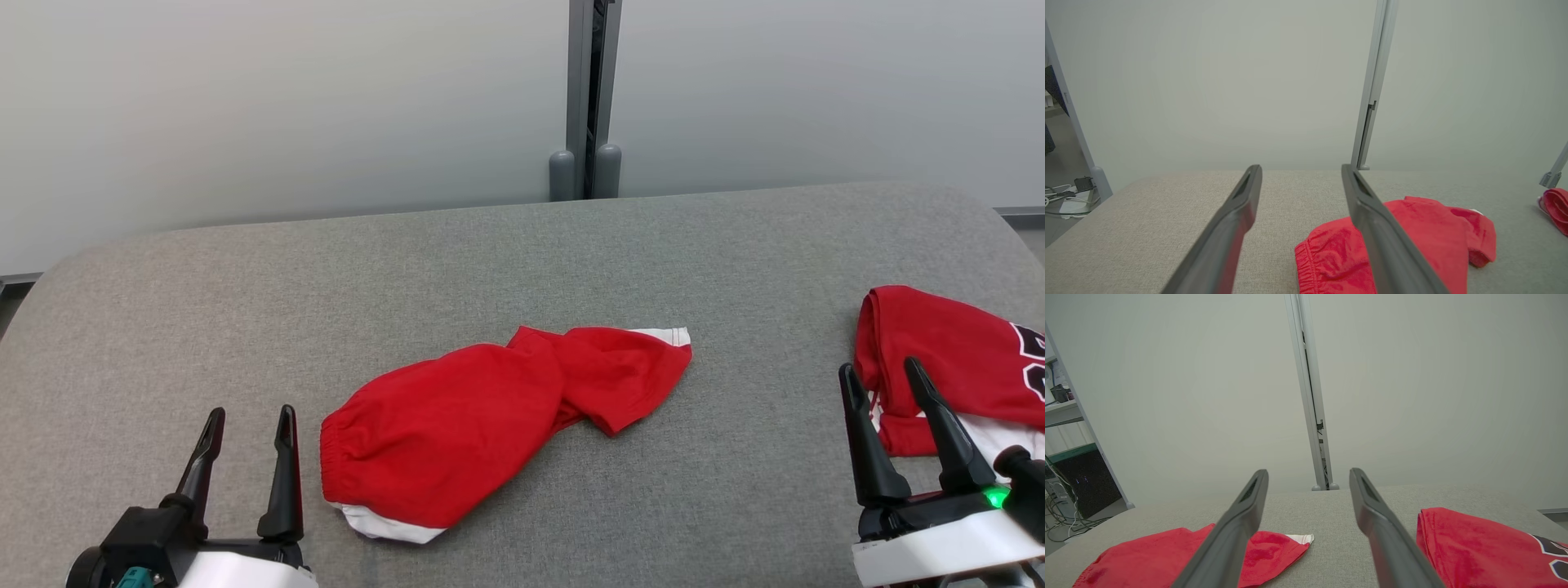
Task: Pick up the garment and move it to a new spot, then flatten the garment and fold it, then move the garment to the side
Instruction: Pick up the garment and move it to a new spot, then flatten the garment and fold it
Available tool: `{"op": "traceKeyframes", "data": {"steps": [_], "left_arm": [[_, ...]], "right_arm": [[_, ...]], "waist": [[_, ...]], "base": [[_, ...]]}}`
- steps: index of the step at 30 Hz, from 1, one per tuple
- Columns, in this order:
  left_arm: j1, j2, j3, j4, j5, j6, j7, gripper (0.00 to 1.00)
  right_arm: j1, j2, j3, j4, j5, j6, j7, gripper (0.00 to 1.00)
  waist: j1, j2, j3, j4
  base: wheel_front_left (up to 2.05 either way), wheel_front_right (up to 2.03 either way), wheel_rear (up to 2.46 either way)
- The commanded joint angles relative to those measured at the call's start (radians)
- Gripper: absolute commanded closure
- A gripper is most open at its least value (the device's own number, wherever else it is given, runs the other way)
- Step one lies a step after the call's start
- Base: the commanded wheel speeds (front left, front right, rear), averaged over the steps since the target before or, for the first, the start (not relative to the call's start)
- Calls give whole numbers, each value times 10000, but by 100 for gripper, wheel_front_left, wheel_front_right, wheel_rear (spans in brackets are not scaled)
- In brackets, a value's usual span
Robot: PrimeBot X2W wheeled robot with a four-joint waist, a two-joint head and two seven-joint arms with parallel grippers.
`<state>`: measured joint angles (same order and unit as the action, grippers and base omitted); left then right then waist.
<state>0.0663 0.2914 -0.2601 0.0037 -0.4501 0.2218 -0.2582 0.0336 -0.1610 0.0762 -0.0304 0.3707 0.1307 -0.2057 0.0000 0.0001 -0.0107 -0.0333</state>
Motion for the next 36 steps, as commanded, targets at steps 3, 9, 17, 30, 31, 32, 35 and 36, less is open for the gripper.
{"op": "traceKeyframes", "data": {"steps": [3, 9, 17, 30, 31, 32, 35, 36], "left_arm": [[-186, -21, 2, 65, 44, -79, -51, 0], [-252, -48, -59, 131, -36, -100, -51, 0], [-354, -102, -156, 35, -147, -145, 55, 0], [-780, -192, -267, -48, -280, -271, 137, 0], [-831, -202, -272, -28, -297, -287, 128, 0], [-877, -215, -282, 4, -319, -315, 118, 0], [-1012, -309, -333, 96, -321, -377, 102, 0], [-1054, -320, -323, 138, -323, -410, 84, 0]], "right_arm": [[11, -97, 9, -18, 57, 0, -24, 0], [49, -134, 48, 9, 67, 2, 13, 0], [-274, -216, 614, 221, 204, 2, 227, 0], [-2076, -892, 2464, 2550, 342, 2, 2894, 0], [-2234, -961, 2558, 2790, 324, 0, 3017, 0], [-2405, -1041, 2659, 3049, 281, 2, 3109, 0], [-2916, -1236, 3009, 3797, 135, 0, 3427, 0], [-3083, -1287, 3140, 4030, 98, 0, 3510, 0]], "waist": [[0, -1, -10, 11], [0, -1, -24, 69], [0, -1, 4, 369], [0, -1, 667, 1900], [0, -1, 746, 2015], [0, -1, 825, 2131], [0, -1, 1047, 2474], [0, -1, 1104, 2581]], "base": [[0, 0, 0], [0, 0, 0], [0, 0, 0], [0, 0, 0], [0, 0, 0], [0, 0, 0], [0, 0, 0], [0, 0, 0]]}}
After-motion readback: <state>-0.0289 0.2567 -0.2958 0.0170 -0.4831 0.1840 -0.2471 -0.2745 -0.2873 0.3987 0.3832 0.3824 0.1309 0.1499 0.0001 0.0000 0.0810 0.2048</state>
